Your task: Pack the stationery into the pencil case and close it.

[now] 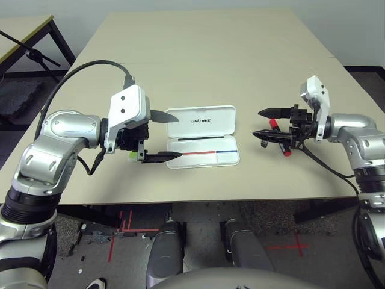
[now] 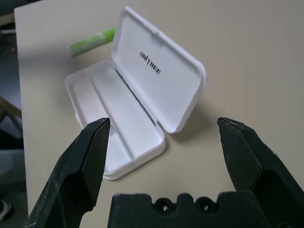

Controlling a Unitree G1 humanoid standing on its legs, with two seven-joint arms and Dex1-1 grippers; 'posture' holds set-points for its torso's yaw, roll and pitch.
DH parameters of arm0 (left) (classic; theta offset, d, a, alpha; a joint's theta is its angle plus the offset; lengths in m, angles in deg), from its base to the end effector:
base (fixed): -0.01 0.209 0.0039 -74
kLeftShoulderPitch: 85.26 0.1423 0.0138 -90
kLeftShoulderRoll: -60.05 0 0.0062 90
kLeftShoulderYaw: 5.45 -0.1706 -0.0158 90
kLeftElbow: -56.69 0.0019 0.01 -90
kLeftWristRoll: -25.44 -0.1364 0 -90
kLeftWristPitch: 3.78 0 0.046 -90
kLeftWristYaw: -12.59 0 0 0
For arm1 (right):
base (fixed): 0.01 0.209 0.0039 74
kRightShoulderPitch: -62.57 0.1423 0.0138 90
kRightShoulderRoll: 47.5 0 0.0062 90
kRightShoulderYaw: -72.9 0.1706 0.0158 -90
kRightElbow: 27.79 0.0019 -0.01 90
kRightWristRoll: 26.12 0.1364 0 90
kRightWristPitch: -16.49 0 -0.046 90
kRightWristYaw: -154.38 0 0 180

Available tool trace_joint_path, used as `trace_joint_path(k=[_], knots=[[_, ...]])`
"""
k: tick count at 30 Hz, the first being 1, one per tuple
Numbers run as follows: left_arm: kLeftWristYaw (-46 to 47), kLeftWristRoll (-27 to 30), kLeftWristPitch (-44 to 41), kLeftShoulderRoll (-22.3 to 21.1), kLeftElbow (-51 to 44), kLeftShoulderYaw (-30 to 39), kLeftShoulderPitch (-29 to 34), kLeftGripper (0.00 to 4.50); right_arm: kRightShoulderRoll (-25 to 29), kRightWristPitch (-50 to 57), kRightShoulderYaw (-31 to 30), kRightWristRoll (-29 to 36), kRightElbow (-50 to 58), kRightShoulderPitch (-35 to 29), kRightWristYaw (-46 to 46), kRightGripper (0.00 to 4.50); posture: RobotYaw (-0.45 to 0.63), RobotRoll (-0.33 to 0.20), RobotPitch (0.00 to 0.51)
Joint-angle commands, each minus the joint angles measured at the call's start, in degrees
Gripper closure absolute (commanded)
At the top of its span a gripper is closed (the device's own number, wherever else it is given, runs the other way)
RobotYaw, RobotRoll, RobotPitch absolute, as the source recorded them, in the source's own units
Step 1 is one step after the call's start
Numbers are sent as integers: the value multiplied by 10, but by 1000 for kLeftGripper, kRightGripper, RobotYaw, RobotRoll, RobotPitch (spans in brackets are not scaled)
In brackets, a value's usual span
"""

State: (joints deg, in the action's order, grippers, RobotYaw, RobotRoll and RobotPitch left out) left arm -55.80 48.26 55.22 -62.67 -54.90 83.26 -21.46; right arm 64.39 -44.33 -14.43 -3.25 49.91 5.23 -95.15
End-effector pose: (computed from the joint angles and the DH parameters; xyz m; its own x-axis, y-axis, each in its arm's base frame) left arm 0.2328 0.2119 0.2354 0.2990 -0.8665 -0.3997 0.9220 0.1542 0.3552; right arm 0.2822 -0.2559 0.1814 0.4392 0.8711 -0.2199 -0.8909 0.4537 0.0181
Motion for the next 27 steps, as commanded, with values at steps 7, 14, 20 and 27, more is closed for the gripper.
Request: trace_joint_path(k=[7,14,20,27], knots=[[6,0,6,1,9,-20,-2,32,-17,189,28,-48,-51,94,264,0,-35,0,97],[7,-6,14,0,16,-27,-2,32,1,283,5,-60,-71,110,301,0,-37,0,93],[6,-9,21,-1,21,-32,-3,32,17,310,-27,-67,-69,87,284,0,-37,0,86],[8,-14,25,-1,22,-37,-2,32,23,306,-51,-79,-89,67,275,0,-36,0,86]])
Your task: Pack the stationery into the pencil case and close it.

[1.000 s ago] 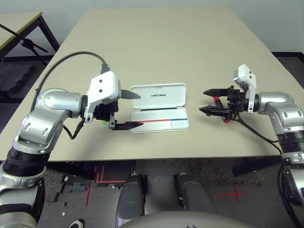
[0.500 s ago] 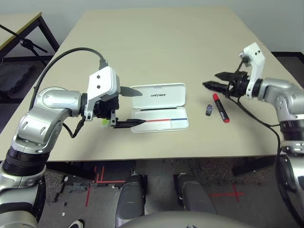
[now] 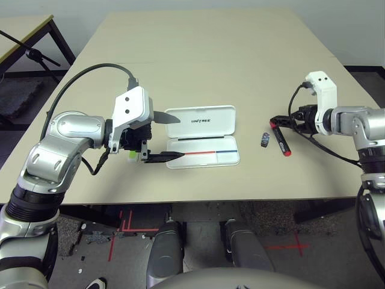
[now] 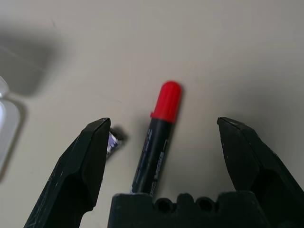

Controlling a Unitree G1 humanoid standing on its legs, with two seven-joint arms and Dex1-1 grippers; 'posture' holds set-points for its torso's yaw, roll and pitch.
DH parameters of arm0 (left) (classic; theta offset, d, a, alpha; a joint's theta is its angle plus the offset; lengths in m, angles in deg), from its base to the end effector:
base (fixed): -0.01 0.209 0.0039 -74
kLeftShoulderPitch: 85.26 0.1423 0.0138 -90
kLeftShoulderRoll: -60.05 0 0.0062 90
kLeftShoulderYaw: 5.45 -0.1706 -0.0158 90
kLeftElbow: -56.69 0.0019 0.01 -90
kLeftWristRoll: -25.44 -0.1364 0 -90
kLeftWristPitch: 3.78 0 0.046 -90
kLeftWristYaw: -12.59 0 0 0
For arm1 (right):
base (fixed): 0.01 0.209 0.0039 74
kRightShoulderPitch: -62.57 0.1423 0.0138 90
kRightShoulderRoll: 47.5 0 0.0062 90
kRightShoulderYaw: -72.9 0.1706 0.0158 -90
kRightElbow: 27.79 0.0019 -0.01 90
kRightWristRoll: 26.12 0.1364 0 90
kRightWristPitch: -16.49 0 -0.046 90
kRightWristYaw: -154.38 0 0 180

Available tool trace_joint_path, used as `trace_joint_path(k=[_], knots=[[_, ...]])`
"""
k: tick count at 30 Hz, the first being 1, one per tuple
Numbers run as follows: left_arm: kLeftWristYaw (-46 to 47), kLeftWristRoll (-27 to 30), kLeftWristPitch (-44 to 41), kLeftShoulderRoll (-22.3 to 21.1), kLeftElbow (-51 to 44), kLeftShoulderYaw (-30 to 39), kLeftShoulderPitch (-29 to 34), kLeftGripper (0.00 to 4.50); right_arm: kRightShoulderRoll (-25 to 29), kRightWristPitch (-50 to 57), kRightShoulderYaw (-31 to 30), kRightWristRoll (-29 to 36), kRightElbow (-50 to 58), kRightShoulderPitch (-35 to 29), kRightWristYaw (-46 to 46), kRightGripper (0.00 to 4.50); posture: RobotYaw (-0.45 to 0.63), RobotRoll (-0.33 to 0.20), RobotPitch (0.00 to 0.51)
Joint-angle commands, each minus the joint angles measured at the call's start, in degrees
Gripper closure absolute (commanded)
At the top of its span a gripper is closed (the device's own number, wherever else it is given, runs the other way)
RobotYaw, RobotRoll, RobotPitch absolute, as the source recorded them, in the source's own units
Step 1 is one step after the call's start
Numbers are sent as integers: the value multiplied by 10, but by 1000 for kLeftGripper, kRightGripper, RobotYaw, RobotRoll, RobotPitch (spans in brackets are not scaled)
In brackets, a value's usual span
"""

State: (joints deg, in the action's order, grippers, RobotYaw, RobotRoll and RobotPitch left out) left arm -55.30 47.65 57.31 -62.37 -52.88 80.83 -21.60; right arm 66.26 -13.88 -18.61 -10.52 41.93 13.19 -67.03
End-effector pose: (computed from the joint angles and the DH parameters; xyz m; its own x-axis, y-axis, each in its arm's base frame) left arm 0.2374 0.2096 0.2280 0.2875 -0.8658 -0.4096 0.9276 0.1451 0.3443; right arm 0.2890 -0.2648 0.1766 0.6778 0.3637 -0.6390 -0.3922 0.9140 0.1043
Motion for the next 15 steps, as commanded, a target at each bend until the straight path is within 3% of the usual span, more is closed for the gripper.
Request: trace_joint_path(k=[1,12,15], knots=[[3,-8,5,-4,1,-13,0,32,3,0,-11,-8,-13,-15,-6,0,-35,0,87],[8,-7,2,-3,-5,-15,-2,32,-13,-19,-12,-20,-49,-19,3,0,-26,0,90],[9,-6,0,-3,-7,-15,-1,0,-13,-31,-5,-26,-67,-12,8,586,-24,0,90]])
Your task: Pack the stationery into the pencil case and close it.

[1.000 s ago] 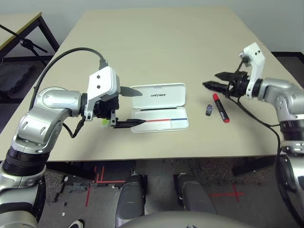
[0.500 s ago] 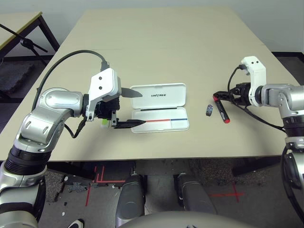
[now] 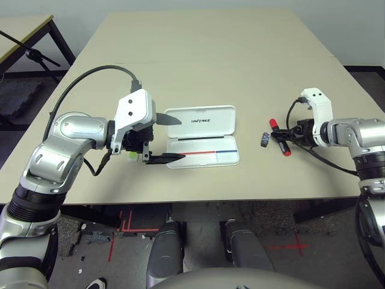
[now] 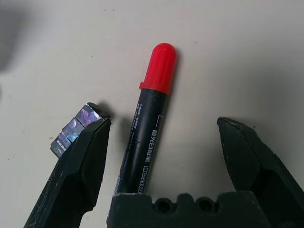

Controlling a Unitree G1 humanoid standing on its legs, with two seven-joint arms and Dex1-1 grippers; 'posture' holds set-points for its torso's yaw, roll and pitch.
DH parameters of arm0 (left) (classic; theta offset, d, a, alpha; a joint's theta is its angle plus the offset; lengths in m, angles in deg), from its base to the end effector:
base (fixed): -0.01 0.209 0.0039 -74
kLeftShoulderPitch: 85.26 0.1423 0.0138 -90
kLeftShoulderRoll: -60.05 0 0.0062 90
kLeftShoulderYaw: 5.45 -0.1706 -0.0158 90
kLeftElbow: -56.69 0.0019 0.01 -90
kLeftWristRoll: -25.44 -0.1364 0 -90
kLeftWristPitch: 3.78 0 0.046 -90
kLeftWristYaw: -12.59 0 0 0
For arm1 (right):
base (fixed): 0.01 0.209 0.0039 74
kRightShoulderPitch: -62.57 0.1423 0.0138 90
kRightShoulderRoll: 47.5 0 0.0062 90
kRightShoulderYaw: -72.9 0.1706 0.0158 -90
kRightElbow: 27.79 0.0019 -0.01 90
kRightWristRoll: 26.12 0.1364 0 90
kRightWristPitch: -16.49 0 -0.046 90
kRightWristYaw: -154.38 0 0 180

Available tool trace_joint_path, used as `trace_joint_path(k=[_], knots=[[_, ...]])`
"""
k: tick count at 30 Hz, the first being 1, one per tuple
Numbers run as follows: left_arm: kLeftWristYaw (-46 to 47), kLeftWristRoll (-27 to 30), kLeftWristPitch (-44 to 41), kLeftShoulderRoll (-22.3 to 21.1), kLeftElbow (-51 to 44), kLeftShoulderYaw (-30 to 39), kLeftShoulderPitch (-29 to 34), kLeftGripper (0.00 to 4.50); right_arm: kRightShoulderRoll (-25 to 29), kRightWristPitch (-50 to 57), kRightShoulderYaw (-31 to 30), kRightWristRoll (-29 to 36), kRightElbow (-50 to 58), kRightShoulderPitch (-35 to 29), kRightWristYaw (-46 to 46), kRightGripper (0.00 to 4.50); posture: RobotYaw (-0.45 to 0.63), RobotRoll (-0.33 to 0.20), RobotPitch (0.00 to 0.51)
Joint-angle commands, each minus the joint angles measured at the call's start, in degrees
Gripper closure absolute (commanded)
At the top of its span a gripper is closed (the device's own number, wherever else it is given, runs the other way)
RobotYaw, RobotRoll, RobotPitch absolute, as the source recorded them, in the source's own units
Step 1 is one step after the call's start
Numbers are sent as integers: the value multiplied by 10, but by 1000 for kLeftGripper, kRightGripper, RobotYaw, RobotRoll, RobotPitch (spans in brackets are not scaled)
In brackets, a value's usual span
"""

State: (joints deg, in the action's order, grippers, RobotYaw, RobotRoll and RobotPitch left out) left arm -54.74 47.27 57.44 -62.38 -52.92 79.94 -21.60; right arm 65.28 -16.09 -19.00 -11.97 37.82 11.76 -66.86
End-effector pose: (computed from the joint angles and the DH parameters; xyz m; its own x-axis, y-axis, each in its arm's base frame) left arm 0.2377 0.2076 0.2260 0.2880 -0.8619 -0.4173 0.9279 0.1434 0.3442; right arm 0.2881 -0.2696 0.1585 0.6538 0.3396 -0.6762 -0.3586 0.9260 0.1184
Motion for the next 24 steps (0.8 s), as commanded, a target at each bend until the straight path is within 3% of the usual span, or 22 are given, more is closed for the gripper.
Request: trace_joint_path(k=[1,9,19,24], knots=[[4,-1,-1,-3,-7,-6,-1,0,-1,-13,-2,-13,-31,4,5,974,-24,0,90],[5,-2,-1,-3,-8,-7,0,0,10,-33,-2,-27,-59,19,2,3952,-26,0,91],[5,-4,0,-4,-5,-9,-2,0,40,-59,-4,-35,-50,40,-39,4025,-29,0,92],[3,-5,2,-10,-1,-7,-1,0,79,-132,-29,-34,14,35,-133,4025,-27,0,93]])
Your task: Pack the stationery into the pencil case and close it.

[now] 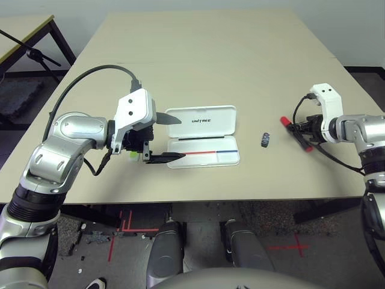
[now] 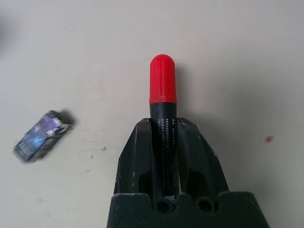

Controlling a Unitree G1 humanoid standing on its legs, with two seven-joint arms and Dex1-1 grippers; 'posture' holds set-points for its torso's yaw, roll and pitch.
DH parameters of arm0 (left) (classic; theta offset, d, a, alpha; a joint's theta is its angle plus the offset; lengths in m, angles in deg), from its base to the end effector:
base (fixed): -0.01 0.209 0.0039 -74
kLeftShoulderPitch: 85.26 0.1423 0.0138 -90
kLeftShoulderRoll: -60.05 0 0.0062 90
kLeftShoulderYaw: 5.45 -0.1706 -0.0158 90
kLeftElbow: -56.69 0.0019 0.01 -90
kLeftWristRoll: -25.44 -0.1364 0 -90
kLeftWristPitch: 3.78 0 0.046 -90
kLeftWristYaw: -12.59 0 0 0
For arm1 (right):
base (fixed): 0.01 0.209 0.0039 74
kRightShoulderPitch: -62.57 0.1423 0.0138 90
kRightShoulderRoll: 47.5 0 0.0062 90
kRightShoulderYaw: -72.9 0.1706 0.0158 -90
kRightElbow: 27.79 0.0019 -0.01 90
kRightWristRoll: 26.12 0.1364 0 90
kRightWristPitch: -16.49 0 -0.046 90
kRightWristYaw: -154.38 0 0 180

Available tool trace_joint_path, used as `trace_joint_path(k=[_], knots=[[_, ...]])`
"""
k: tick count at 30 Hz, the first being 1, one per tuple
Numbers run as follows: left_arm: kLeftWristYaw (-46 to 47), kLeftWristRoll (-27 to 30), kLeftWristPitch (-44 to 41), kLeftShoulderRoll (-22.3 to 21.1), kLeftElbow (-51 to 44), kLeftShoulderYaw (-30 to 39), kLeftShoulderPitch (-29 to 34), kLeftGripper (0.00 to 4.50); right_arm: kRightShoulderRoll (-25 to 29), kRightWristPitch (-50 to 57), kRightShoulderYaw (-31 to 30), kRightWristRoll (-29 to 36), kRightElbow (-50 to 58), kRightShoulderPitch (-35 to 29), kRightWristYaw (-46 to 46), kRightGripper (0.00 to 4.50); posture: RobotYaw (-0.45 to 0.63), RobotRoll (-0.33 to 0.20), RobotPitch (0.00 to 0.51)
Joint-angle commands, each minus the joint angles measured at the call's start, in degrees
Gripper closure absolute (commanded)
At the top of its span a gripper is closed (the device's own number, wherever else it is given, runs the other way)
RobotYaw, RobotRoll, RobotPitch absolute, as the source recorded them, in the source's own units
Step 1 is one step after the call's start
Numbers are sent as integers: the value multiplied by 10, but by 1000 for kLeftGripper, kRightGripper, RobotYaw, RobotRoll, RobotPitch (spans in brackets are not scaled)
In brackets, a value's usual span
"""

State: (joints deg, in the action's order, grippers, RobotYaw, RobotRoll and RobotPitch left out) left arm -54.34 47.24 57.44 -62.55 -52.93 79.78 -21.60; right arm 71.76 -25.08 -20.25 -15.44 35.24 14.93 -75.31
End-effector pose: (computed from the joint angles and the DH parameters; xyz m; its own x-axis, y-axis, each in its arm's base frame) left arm 0.2377 0.2075 0.2259 0.2937 -0.8592 -0.4188 0.9264 0.1478 0.3464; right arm 0.2896 -0.2929 0.1898 0.7059 0.3440 -0.6192 -0.4464 0.8948 -0.0119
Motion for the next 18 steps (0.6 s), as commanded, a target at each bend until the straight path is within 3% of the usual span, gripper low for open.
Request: trace_joint_path(k=[1,4,10,15,18], knots=[[-1,-5,2,-9,-1,-5,0,0,25,-89,-25,0,66,-7,-84,4025,-27,0,93],[-1,-6,1,-12,-1,-5,1,0,60,-154,-43,12,143,-32,-179,4025,-24,0,94],[-1,-9,3,-22,1,-4,6,0,73,-175,-66,16,204,-21,-264,4025,-24,0,97],[-5,-24,4,-39,1,-10,14,0,51,-174,-101,9,244,-3,-286,4025,-9,0,101],[-8,-29,3,-50,4,-12,22,0,11,-187,-120,5,251,11,-278,4025,-5,0,102]])
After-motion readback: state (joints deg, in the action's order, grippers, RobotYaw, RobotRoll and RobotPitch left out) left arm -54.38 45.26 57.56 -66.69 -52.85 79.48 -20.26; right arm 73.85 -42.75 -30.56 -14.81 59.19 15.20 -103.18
